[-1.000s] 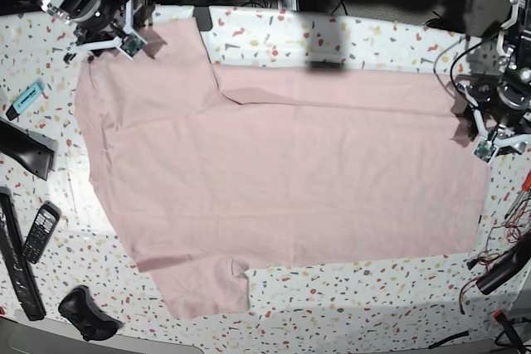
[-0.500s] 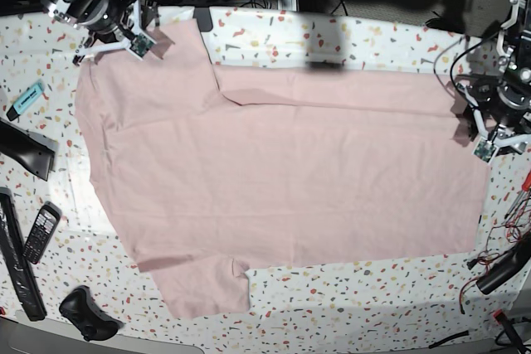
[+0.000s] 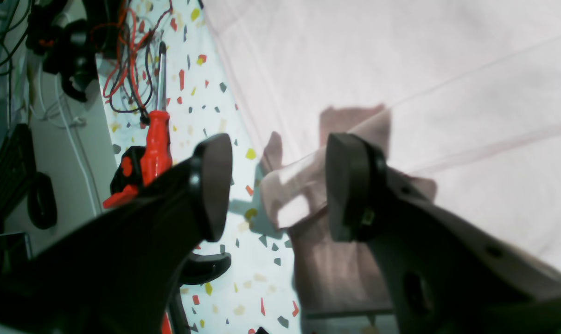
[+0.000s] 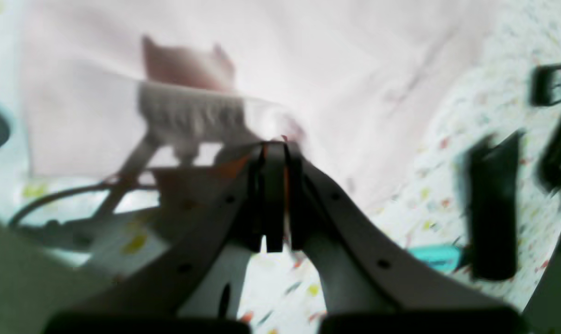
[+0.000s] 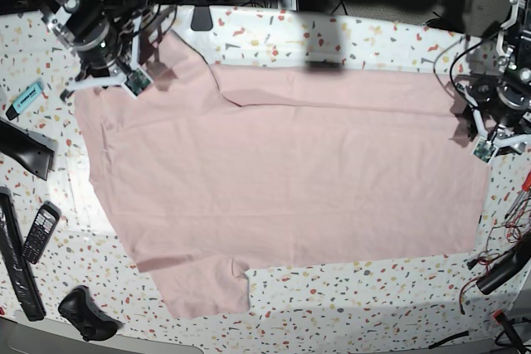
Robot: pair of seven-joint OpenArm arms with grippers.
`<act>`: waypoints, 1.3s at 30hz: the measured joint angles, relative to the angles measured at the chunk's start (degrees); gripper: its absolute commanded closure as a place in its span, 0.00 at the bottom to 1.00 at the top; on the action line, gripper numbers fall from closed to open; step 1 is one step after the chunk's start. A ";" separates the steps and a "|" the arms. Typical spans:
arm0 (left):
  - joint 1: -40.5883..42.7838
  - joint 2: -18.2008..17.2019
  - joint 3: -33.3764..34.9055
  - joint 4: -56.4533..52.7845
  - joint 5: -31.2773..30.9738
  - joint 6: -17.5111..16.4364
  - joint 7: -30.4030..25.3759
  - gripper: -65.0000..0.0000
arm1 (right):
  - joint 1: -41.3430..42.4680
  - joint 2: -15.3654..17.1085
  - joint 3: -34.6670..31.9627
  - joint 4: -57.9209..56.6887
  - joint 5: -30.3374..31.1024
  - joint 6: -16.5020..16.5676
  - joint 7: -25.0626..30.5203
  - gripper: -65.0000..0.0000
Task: Fold the T-shirt properly
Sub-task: 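Move the right gripper away from the shirt toward its rest side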
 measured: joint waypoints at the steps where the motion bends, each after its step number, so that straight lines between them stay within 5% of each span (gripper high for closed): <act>1: 0.00 -0.02 0.00 0.00 0.00 -0.02 0.02 0.53 | 1.05 -0.50 0.00 0.00 0.00 -0.09 0.20 1.00; 13: 0.00 -0.02 0.00 0.00 -2.32 0.00 0.28 0.53 | 10.25 -9.44 -0.02 0.02 6.51 -0.59 1.66 1.00; 16: 0.00 -0.02 0.00 0.00 -2.32 0.00 0.26 0.53 | 10.25 -9.38 -0.02 0.02 6.43 -0.59 0.15 1.00; 19: 0.00 0.00 0.00 0.00 -2.32 0.00 0.42 0.53 | 10.25 -9.29 -0.02 0.02 6.43 -0.59 -4.13 0.76; 21: 0.00 -0.02 -0.02 0.00 -2.32 0.02 0.44 0.53 | 9.88 -9.27 -0.02 0.02 6.58 -0.59 -6.25 0.70; 27: 0.00 0.00 0.00 0.00 -2.32 0.02 0.44 0.53 | 5.66 -9.27 2.82 0.07 15.78 -0.61 -13.66 0.70; 33: 0.00 -0.02 0.00 0.00 -2.32 0.02 1.60 0.53 | 3.08 -9.14 6.43 0.33 23.47 2.21 -14.56 0.70; 39: 0.00 -0.02 0.00 0.00 -2.32 0.02 1.75 0.53 | -2.62 -9.25 6.51 5.35 24.92 2.91 -17.27 0.70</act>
